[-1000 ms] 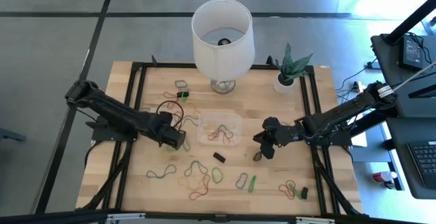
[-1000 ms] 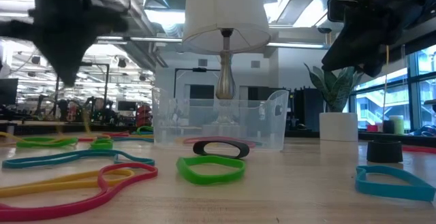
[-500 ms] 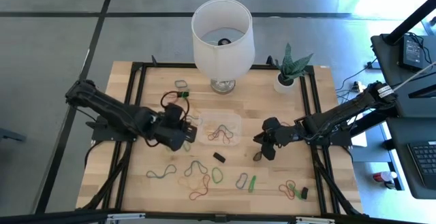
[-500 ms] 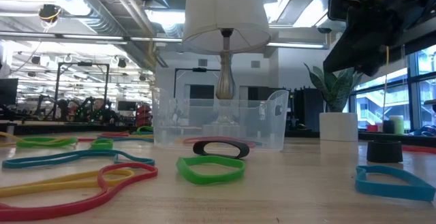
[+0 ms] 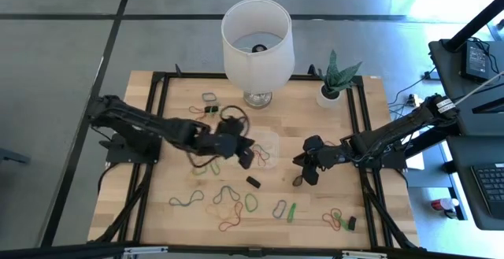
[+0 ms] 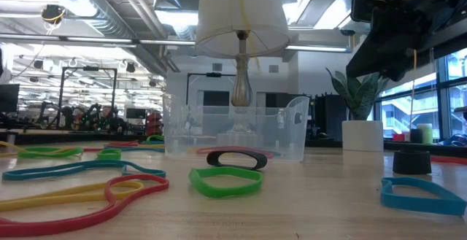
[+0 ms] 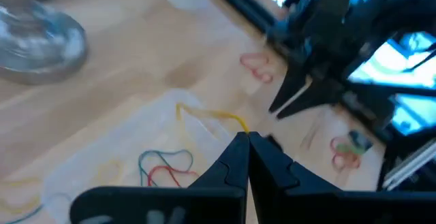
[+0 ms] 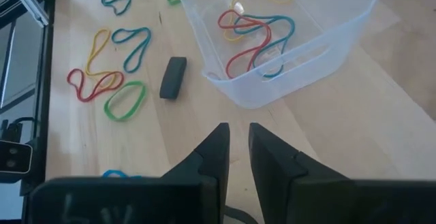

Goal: Pick and place rubber bands into bin
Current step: Put the yellow rubber band into the container

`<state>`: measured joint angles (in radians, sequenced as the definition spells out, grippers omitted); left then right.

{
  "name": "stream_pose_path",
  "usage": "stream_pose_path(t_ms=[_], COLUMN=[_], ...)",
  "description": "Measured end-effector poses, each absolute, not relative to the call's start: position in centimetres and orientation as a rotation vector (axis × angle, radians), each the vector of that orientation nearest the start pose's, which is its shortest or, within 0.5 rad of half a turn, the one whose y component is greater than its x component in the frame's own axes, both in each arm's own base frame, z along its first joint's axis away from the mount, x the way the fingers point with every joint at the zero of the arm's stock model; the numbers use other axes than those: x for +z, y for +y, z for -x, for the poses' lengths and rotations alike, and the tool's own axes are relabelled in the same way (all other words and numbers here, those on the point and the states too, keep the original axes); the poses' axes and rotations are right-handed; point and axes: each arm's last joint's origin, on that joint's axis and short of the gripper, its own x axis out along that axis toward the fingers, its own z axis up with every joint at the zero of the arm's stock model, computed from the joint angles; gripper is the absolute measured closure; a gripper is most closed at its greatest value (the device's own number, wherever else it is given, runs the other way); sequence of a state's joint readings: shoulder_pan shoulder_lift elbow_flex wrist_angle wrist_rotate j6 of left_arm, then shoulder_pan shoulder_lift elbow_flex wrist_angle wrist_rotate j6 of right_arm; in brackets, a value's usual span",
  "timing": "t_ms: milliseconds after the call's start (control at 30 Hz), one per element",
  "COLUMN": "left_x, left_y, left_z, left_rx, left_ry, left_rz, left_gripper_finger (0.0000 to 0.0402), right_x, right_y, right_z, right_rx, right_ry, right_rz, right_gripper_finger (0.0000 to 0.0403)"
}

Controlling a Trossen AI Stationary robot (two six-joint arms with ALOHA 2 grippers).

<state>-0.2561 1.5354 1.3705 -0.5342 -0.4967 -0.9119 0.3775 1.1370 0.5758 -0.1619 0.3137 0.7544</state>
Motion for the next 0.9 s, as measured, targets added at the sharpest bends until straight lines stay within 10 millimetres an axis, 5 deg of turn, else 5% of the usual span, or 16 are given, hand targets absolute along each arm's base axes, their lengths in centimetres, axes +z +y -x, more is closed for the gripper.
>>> stream_pose_path(t_ms=[267,600,900], left_x=[27.4,24.6,22.2], left_y=[-5.8,-3.6,-3.5], left_z=[-36.0,-36.3,-36.8], left_rx=[0.497,0.635,0.684], left_ry=[0.701,0.841,0.913], left_rz=[0.619,0.572,0.590], left_gripper_finger=[0.0399,0.0399,0.0398], right_x=[20.0,20.0,20.0], right_y=[7.4,7.8,8.0], right_z=[-20.8,-20.6,-20.5], right_rx=[-0.180,-0.137,-0.139], right_ry=[0.672,0.696,0.701], right_rz=[-0.513,-0.521,-0.543], right_gripper_finger=[0.0342,0.0342,0.0342])
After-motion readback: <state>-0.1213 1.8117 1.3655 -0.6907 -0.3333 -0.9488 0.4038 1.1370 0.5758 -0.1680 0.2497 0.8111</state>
